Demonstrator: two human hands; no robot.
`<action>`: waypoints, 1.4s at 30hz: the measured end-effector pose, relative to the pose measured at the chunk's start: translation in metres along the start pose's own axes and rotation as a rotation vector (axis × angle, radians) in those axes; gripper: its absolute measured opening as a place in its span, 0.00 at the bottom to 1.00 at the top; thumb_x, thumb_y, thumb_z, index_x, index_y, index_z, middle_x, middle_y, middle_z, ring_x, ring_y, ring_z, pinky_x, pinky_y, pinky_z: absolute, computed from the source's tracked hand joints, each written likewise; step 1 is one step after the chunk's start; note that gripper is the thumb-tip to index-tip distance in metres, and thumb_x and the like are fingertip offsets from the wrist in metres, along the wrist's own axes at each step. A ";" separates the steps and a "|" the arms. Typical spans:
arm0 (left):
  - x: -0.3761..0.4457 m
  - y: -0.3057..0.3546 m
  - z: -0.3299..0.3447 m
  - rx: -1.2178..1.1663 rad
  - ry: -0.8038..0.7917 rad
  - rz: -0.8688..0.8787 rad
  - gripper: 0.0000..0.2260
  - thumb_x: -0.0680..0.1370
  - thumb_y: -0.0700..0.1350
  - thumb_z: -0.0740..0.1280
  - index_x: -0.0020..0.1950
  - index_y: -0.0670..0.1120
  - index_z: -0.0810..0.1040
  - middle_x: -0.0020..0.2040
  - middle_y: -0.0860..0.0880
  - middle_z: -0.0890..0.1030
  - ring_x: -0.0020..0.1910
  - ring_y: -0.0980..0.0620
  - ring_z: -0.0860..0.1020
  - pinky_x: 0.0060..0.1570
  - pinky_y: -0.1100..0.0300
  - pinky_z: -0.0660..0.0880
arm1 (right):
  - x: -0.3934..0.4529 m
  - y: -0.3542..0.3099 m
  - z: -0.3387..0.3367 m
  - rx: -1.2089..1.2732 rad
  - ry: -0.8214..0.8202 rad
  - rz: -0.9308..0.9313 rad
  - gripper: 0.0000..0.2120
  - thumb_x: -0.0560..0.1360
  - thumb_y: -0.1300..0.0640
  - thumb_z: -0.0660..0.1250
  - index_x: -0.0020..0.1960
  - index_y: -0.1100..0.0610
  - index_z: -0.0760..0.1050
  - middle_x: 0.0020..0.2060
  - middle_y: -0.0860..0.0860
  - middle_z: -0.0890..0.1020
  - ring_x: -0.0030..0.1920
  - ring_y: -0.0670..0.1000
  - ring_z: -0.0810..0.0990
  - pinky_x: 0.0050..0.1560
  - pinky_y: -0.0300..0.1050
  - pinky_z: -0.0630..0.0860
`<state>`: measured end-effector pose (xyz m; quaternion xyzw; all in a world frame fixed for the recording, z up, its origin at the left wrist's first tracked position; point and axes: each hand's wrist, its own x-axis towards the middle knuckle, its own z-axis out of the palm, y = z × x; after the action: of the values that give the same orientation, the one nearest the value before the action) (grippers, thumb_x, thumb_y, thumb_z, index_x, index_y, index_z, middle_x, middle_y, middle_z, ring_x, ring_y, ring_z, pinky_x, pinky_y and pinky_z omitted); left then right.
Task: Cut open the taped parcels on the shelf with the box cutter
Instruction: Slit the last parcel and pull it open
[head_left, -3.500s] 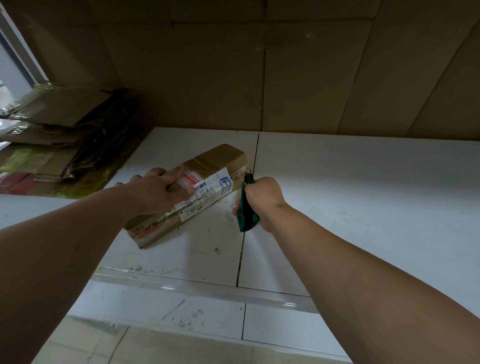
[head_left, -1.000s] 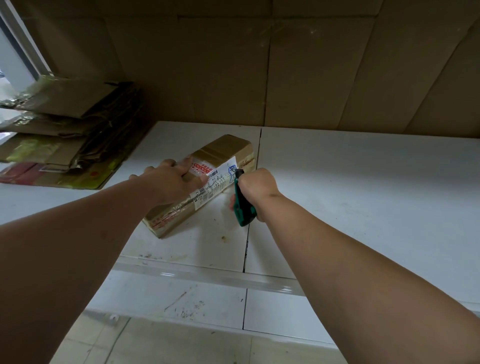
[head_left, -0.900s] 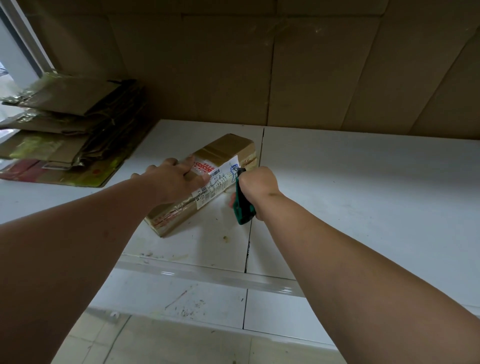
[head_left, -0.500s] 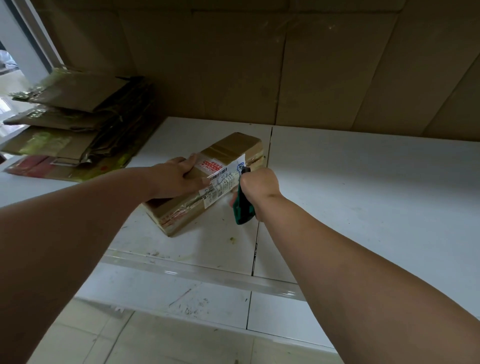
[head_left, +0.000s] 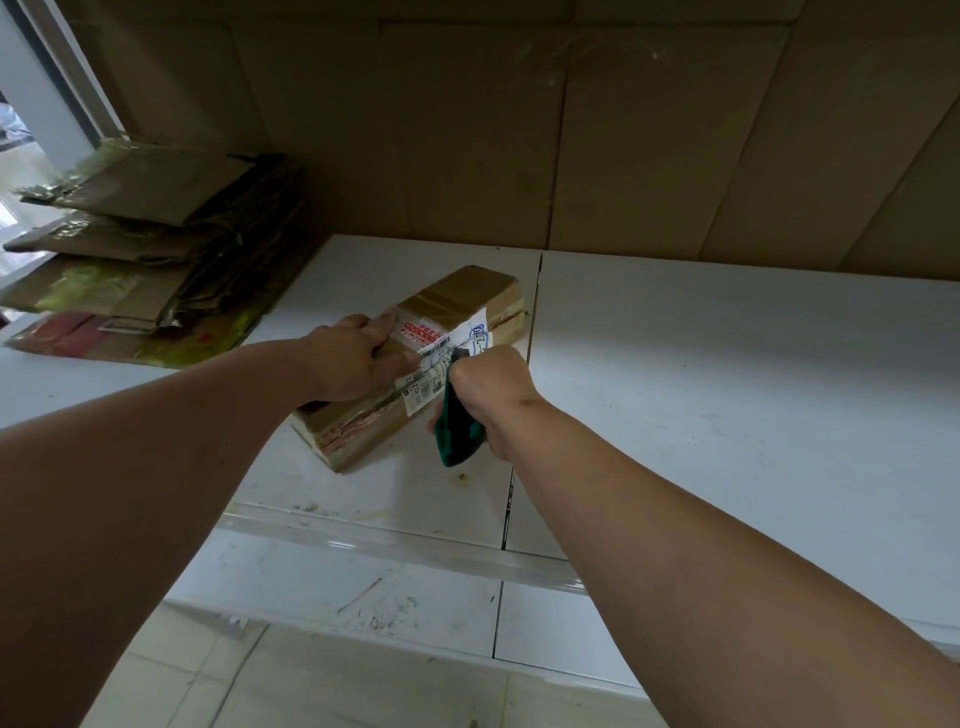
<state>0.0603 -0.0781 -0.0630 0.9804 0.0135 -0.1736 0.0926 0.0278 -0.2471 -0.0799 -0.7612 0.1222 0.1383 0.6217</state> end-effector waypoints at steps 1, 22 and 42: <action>0.000 0.000 0.000 0.010 0.008 -0.001 0.37 0.76 0.71 0.52 0.79 0.59 0.42 0.79 0.49 0.56 0.72 0.40 0.65 0.69 0.44 0.67 | -0.002 0.001 0.002 -0.014 0.003 -0.009 0.03 0.74 0.66 0.60 0.43 0.61 0.70 0.48 0.65 0.82 0.48 0.66 0.83 0.52 0.63 0.80; -0.046 -0.017 -0.008 -0.246 -0.125 0.099 0.41 0.66 0.70 0.64 0.77 0.67 0.51 0.80 0.59 0.45 0.76 0.46 0.58 0.69 0.52 0.63 | -0.020 -0.001 -0.003 -0.171 -0.051 -0.017 0.03 0.75 0.64 0.59 0.45 0.61 0.72 0.49 0.64 0.83 0.50 0.64 0.83 0.56 0.60 0.80; -0.045 -0.004 0.008 -0.058 0.050 0.087 0.32 0.79 0.64 0.59 0.79 0.59 0.52 0.80 0.53 0.44 0.77 0.46 0.54 0.72 0.56 0.55 | -0.069 0.015 -0.001 -0.192 -0.312 0.069 0.11 0.76 0.66 0.58 0.56 0.68 0.71 0.48 0.66 0.82 0.43 0.63 0.84 0.42 0.54 0.82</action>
<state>0.0149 -0.0753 -0.0553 0.9810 -0.0218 -0.1443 0.1281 -0.0413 -0.2495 -0.0683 -0.7816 0.0367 0.2868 0.5527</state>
